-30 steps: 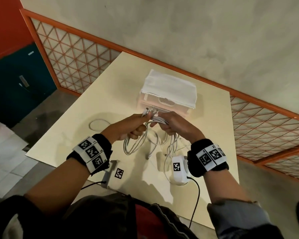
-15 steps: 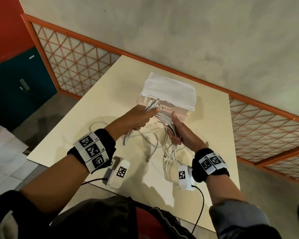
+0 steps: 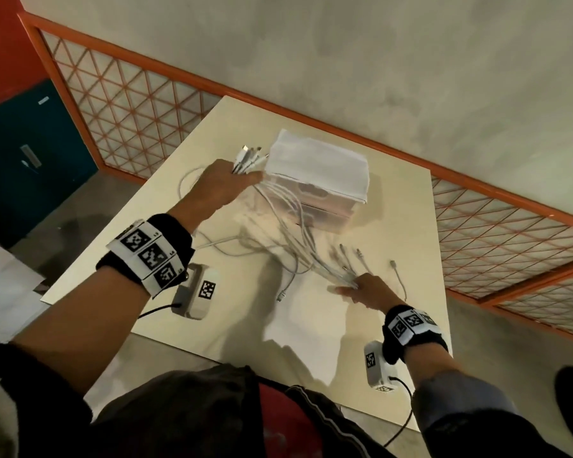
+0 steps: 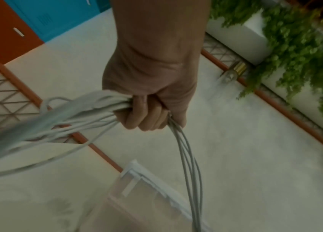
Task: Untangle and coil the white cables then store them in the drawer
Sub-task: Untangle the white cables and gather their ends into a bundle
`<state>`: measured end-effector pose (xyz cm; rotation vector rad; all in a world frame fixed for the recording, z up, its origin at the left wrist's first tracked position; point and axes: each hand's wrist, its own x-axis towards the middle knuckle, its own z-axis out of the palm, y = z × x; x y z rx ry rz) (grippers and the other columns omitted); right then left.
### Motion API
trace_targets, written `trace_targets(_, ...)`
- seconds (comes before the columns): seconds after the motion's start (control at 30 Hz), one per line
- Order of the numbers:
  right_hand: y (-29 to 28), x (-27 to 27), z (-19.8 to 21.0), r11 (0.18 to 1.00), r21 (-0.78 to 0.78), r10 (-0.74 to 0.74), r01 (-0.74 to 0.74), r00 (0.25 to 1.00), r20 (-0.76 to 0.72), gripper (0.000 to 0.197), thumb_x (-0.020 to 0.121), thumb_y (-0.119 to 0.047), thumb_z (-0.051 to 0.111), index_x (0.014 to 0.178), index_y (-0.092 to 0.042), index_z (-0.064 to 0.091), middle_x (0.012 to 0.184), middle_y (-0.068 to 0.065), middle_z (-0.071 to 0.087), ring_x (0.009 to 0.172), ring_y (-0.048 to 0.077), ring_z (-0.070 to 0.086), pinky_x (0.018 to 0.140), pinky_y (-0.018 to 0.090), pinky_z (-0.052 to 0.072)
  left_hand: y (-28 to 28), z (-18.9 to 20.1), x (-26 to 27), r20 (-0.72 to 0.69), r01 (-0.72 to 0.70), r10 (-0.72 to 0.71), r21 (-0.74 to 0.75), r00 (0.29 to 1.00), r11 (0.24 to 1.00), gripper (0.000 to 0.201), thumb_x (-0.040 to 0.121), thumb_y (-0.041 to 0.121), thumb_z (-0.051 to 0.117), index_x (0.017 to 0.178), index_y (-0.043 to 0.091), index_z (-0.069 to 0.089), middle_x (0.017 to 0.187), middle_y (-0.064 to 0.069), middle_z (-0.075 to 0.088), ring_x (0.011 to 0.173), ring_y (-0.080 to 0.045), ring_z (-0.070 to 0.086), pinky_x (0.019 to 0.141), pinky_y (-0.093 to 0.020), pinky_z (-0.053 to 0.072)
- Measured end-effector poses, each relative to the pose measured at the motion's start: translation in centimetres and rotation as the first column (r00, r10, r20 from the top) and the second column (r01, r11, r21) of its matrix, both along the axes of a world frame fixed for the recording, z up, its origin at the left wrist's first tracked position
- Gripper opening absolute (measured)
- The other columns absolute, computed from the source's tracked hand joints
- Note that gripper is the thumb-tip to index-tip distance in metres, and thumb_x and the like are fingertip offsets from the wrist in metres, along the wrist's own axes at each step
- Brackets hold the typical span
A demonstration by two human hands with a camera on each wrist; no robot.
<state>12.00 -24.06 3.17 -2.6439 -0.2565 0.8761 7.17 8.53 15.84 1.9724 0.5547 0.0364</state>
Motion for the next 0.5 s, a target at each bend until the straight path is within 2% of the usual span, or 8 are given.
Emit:
trace_targets(0.07,0.2,-0.7,-1.0,0.981,-0.130,0.141,-0.147,0.989,-0.055,0.046,0.076,-0.060,0.066,0.079,-0.016,0.051,0.088,0.002,0.062,0.089,0.023,0.062,0.068,0.029,0.038,-0.1,-1.1,-0.7,-0.120,0.089,-0.075,0.116,0.990,0.989,0.044,0.082,0.043,0.068,0.059,0.014,0.043,0.050,-0.002,0.041,0.040,-0.013,0.037,0.035,-0.021,0.026)
trace_targets(0.1,0.3,-0.9,-1.3,0.962,-0.175,0.196,-0.211,0.976,-0.096,0.047,0.075,-0.059,0.067,0.081,-0.017,0.048,0.090,0.003,0.061,0.095,0.025,0.061,0.072,0.030,0.037,-0.2,-1.6,-0.9,-0.174,0.143,-0.117,0.142,0.978,0.980,0.041,0.082,0.042,0.068,0.066,0.009,0.051,0.054,-0.008,0.047,0.045,-0.019,0.045,0.035,-0.021,0.027)
trace_targets(0.17,0.6,-1.3,-1.5,0.951,-0.196,0.197,-0.238,0.958,-0.210,0.045,0.071,-0.056,0.073,0.072,-0.019,0.047,0.076,0.000,0.059,0.083,0.024,0.061,0.069,0.030,0.040,-0.4,-2.7,-1.8,-0.279,0.233,-0.185,0.151,0.943,0.961,0.047,0.081,0.040,0.071,0.091,-0.005,0.062,0.073,-0.023,0.062,0.066,-0.035,0.061,0.040,-0.023,0.028)
trace_targets(0.2,0.7,-1.4,-1.5,0.949,-0.206,0.186,-0.239,0.951,-0.249,0.044,0.069,-0.055,0.075,0.066,-0.020,0.049,0.067,-0.002,0.058,0.074,0.022,0.061,0.065,0.028,0.042,-0.3,-3.3,-2.2,-0.337,0.280,-0.221,0.137,0.915,0.950,0.049,0.080,0.039,0.071,0.094,-0.007,0.062,0.072,-0.023,0.062,0.065,-0.035,0.061,0.041,-0.024,0.027)
trace_targets(0.3,1.4,-1.1,-0.4,0.933,-0.257,0.175,-0.252,0.942,-0.288,0.053,0.065,-0.068,0.070,0.052,-0.021,0.051,0.055,-0.004,0.059,0.063,0.018,0.060,0.069,0.030,0.042,0.7,-4.8,-2.9,-0.513,0.397,-0.295,0.101,0.807,0.912,0.041,0.080,0.038,0.071,0.059,0.013,0.048,0.040,0.000,0.036,0.036,-0.015,0.030,0.042,-0.020,0.019)
trace_targets(0.4,2.5,-0.1,0.8,0.934,-0.304,0.123,-0.189,0.967,-0.224,0.060,0.063,-0.079,0.062,0.057,-0.022,0.043,0.058,-0.005,0.051,0.059,0.014,0.050,0.077,0.033,0.041,1.8,-5.8,-3.5,-0.639,0.502,-0.372,0.024,0.673,0.865,0.028,0.083,0.031,0.068,0.067,0.013,0.054,0.033,0.006,0.028,0.030,-0.011,0.020,0.043,-0.018,0.014)
trace_targets(0.43,3.2,0.4,1.1,0.947,-0.280,0.109,-0.155,0.978,-0.175,0.056,0.067,-0.076,0.061,0.058,-0.025,0.038,0.059,-0.005,0.048,0.057,0.012,0.047,0.080,0.032,0.043,2.0,-6.1,-3.8,-0.677,0.516,-0.385,-0.009,0.627,0.857,0.025,0.084,0.031,0.068,0.069,0.014,0.055,0.033,0.006,0.027,0.029,-0.011,0.019,0.042,-0.018,0.013)
trace_targets(0.5,4.7,1.0,1.0,0.974,-0.192,0.117,-0.123,0.992,-0.041,0.041,0.084,-0.058,0.058,0.063,-0.026,0.043,0.066,0.002,0.057,0.062,0.017,0.055,0.090,0.035,0.047,2.1,-6.7,-4.2,-0.720,0.522,-0.401,-0.063,0.566,0.850,0.038,0.082,0.034,0.070,0.054,0.017,0.050,0.033,0.006,0.026,0.028,-0.010,0.018,0.042,-0.017,0.011)
